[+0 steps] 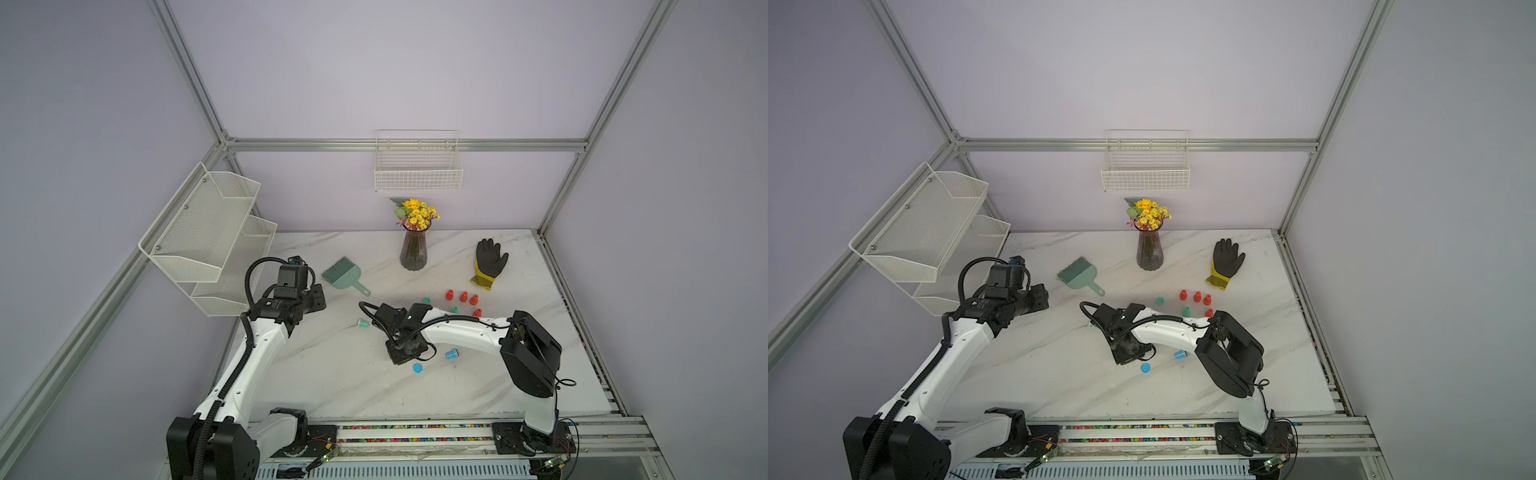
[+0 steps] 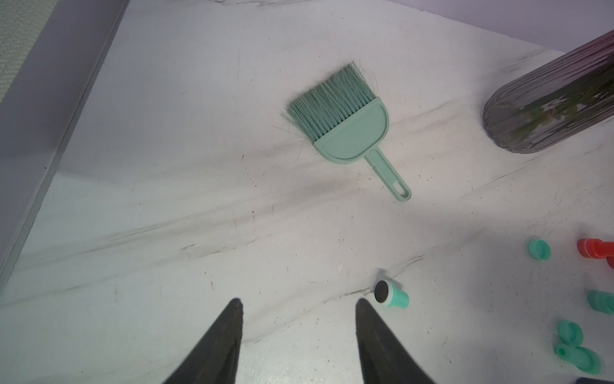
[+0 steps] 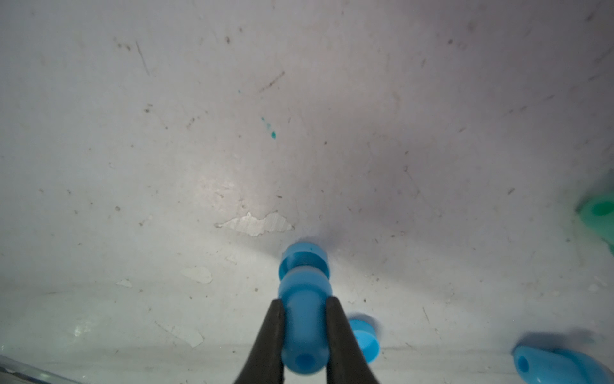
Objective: Close the stamp cap
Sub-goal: Close the cover of the stamp.
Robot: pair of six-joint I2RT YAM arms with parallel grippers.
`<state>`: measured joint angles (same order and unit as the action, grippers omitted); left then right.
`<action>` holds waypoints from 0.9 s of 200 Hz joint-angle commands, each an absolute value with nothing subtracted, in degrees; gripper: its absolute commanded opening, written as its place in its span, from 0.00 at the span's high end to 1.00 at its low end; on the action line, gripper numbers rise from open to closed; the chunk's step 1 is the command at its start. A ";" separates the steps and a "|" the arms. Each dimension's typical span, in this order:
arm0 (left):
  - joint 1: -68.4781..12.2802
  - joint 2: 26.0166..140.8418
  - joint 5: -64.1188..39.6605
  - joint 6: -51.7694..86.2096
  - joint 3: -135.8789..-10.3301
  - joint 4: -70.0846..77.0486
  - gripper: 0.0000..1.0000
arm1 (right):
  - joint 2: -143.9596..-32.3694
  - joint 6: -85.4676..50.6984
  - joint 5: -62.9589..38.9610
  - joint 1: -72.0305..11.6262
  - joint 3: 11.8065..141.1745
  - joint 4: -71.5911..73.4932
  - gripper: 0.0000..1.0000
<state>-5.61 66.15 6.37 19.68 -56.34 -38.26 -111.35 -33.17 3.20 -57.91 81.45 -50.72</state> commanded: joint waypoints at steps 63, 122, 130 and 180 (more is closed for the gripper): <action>-5.01 66.26 6.41 18.01 -56.73 -36.83 0.45 | -111.08 -33.22 4.12 -58.18 83.19 -50.25 1.00; -5.01 66.27 6.42 18.00 -56.69 -36.83 0.45 | -112.19 -33.24 3.34 -58.18 81.64 -48.79 1.00; -4.98 66.31 6.42 18.02 -56.69 -36.83 0.45 | -112.53 -33.22 3.38 -58.18 81.51 -48.72 1.00; -4.92 66.36 6.58 17.97 -56.69 -36.90 0.45 | -113.38 -33.22 3.35 -58.19 80.23 -47.77 1.00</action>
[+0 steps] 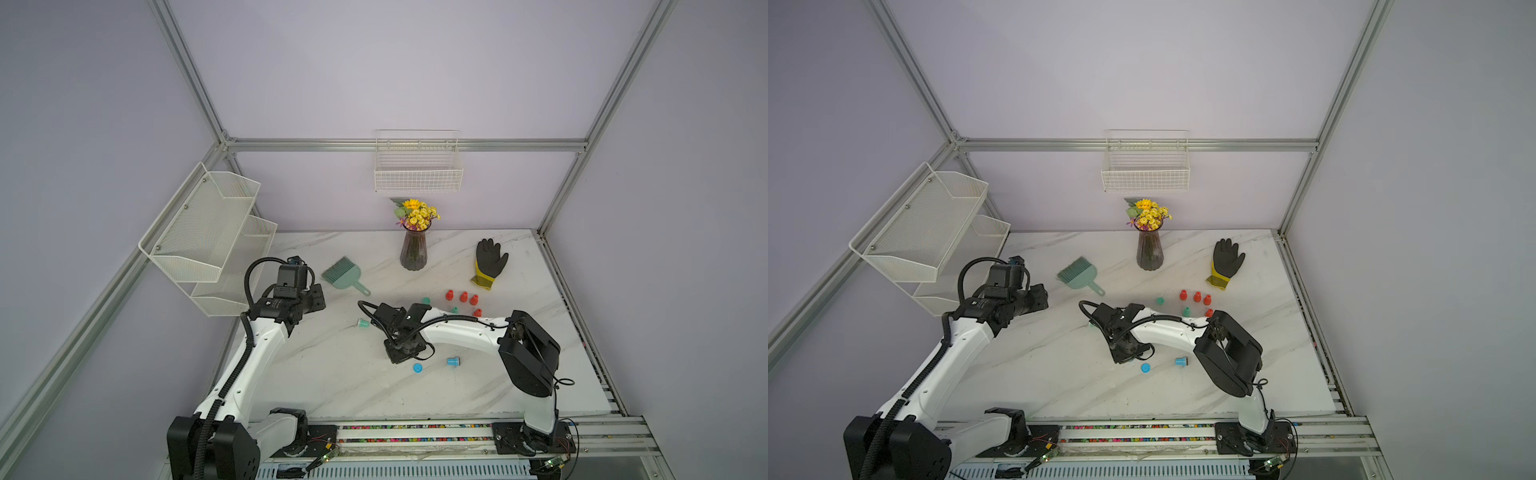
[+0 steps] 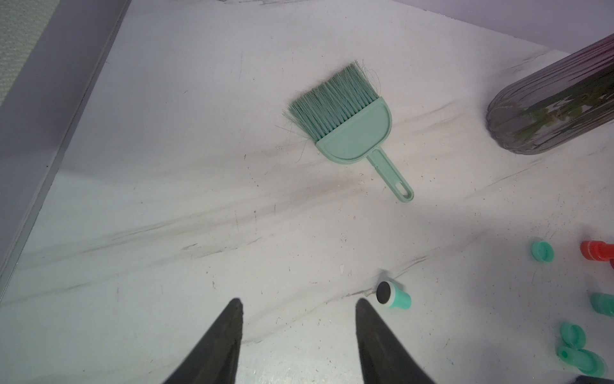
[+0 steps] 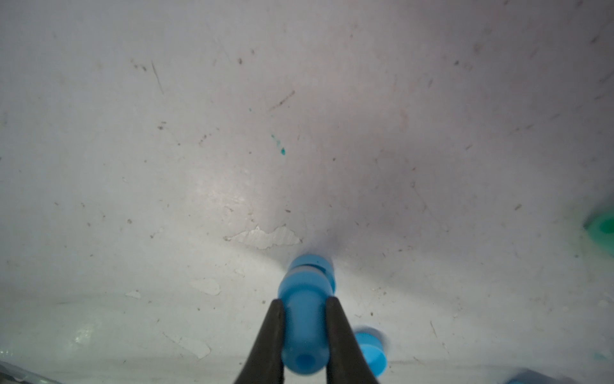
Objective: Close the stamp cap
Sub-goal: Close the cover of the stamp.
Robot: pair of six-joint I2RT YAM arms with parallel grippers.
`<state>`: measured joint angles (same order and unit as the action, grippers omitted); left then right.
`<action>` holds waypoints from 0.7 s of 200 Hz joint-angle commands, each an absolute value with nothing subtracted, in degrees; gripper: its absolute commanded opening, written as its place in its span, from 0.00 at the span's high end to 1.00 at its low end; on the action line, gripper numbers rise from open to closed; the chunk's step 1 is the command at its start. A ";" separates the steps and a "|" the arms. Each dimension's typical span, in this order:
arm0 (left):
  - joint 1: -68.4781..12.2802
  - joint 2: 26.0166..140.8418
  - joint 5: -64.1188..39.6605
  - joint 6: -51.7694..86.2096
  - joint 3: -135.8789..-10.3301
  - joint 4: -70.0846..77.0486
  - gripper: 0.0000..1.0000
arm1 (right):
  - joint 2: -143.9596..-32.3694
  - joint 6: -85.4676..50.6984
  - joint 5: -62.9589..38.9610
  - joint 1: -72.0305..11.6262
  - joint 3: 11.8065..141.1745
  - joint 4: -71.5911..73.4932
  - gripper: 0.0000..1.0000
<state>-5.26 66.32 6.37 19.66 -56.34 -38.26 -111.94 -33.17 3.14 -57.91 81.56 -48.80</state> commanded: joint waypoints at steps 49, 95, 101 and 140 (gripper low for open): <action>-4.83 66.55 6.59 18.01 -56.78 -36.93 0.45 | -111.63 -33.93 6.18 -58.18 78.72 -49.41 1.00; -4.75 66.62 6.77 17.99 -56.77 -36.98 0.45 | -109.38 -33.93 6.33 -58.19 79.84 -48.30 1.00; -4.75 66.69 6.81 18.00 -56.74 -37.01 0.45 | -109.10 -33.92 6.20 -58.18 80.15 -48.11 1.00; -4.66 66.80 6.78 18.00 -56.78 -37.00 0.45 | -108.24 -34.10 6.15 -58.18 81.29 -48.29 1.00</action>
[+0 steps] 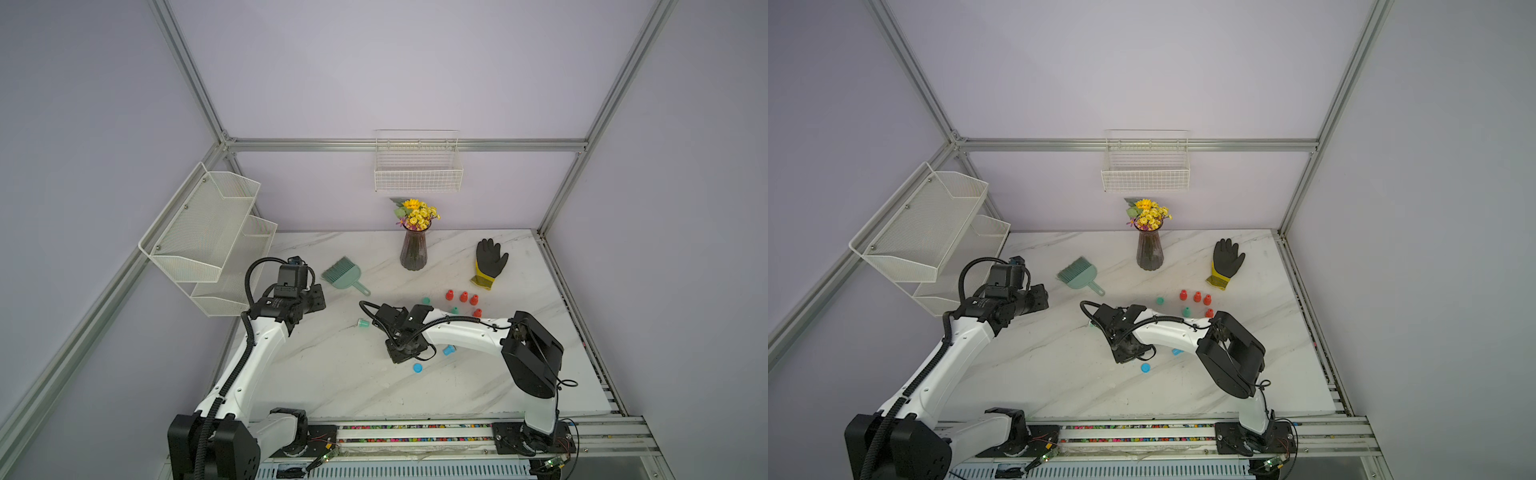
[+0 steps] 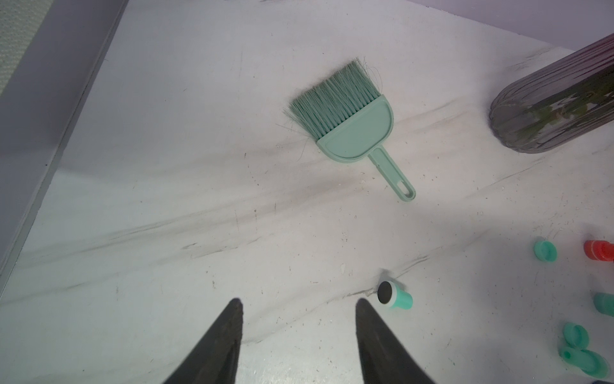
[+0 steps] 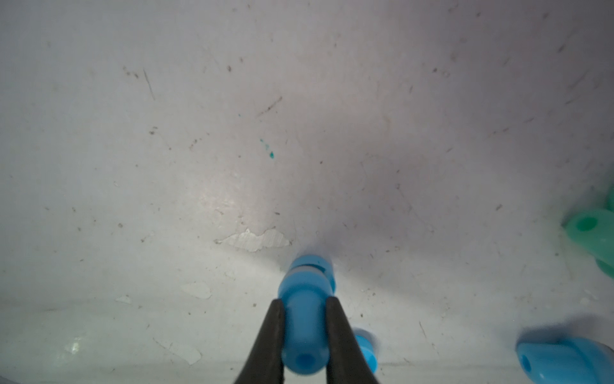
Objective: Close the stamp cap
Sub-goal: Close the cover of the stamp.
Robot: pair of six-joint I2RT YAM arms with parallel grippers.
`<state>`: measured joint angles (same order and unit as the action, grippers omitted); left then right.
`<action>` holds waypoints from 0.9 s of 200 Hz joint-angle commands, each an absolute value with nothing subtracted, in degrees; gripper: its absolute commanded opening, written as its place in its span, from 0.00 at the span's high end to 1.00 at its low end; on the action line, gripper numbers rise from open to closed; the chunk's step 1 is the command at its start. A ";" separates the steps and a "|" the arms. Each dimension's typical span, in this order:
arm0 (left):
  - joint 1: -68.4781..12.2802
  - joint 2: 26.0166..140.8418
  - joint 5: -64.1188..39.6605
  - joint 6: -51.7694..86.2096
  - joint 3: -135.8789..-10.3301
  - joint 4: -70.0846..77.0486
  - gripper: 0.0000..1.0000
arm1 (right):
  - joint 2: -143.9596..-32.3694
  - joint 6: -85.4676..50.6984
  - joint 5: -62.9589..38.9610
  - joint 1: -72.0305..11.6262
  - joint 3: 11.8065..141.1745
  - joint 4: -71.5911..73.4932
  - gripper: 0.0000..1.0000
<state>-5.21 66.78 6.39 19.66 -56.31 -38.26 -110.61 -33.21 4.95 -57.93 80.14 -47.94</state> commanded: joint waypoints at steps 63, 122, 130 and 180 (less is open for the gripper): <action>-4.62 67.13 6.68 17.97 -56.71 -36.96 0.45 | -109.74 -34.10 6.76 -58.16 80.07 -48.56 1.00; -4.52 67.15 6.77 17.91 -56.78 -37.09 0.45 | -111.97 -33.31 6.74 -58.18 79.56 -47.97 1.00; -4.48 67.15 6.77 17.93 -56.78 -37.12 0.45 | -111.97 -33.30 6.54 -58.14 79.52 -47.85 1.00; -4.48 67.32 6.61 17.92 -56.86 -37.00 0.45 | -111.71 -33.64 6.33 -58.18 78.84 -48.16 1.00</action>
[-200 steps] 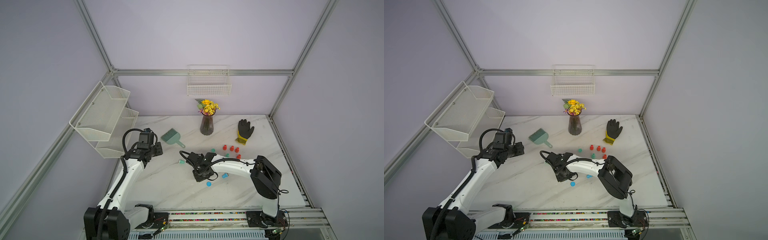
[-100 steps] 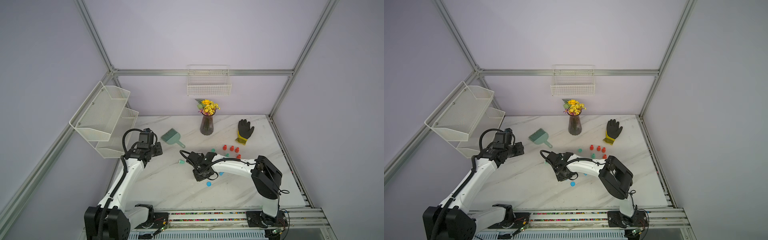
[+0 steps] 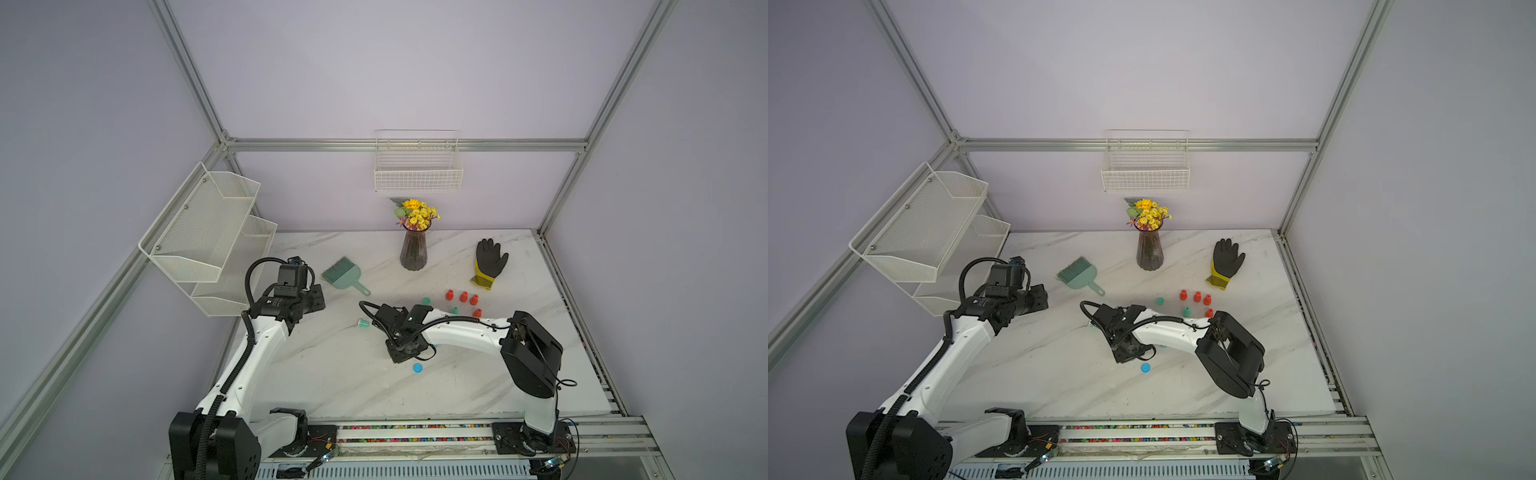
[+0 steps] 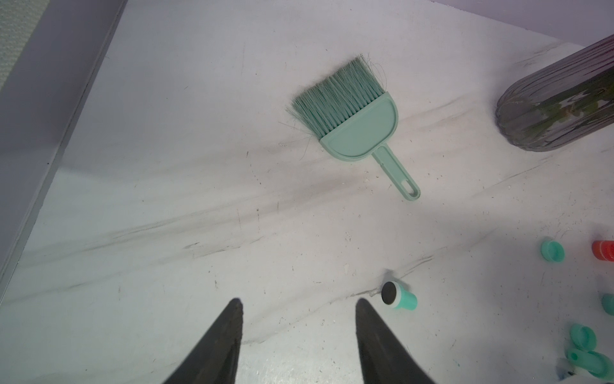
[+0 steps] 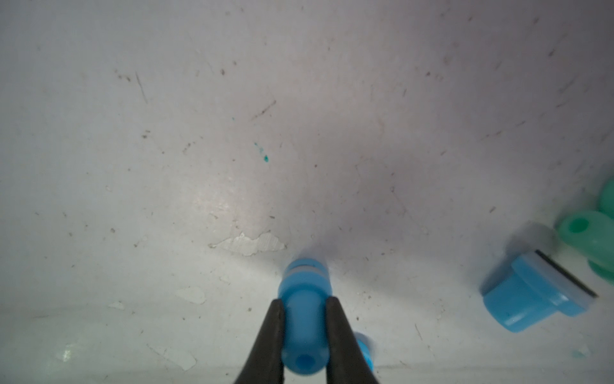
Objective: Close the stamp cap
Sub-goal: Close the cover of the stamp.
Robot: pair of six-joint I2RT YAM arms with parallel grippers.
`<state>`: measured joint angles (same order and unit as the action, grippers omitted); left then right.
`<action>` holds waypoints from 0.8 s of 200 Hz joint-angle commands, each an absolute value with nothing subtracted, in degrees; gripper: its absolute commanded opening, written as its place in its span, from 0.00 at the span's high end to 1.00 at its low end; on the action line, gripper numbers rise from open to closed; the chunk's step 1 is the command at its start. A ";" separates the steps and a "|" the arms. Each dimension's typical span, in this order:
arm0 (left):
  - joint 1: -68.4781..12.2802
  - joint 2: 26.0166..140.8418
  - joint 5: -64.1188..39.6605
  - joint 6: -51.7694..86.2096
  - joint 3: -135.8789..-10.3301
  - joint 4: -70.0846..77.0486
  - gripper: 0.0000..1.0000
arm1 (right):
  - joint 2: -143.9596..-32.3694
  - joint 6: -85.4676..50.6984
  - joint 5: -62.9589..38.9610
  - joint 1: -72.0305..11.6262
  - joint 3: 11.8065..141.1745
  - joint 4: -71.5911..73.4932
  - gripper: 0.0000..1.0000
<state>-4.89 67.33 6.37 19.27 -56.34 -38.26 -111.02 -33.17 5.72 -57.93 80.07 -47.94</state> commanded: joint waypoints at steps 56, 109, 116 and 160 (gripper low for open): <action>-4.31 67.58 6.50 17.93 -56.95 -36.90 0.45 | -109.76 -33.88 6.50 -58.19 78.06 -48.98 1.00; -4.15 67.94 6.37 17.92 -57.04 -36.92 0.45 | -108.23 -33.90 6.26 -58.18 78.13 -48.44 1.00; -4.12 68.02 6.37 17.88 -57.12 -37.00 0.45 | -108.24 -33.91 6.13 -58.23 78.26 -48.42 1.00; -4.04 68.29 6.24 17.91 -57.26 -37.00 0.45 | -108.68 -33.93 5.71 -58.18 78.16 -48.91 1.00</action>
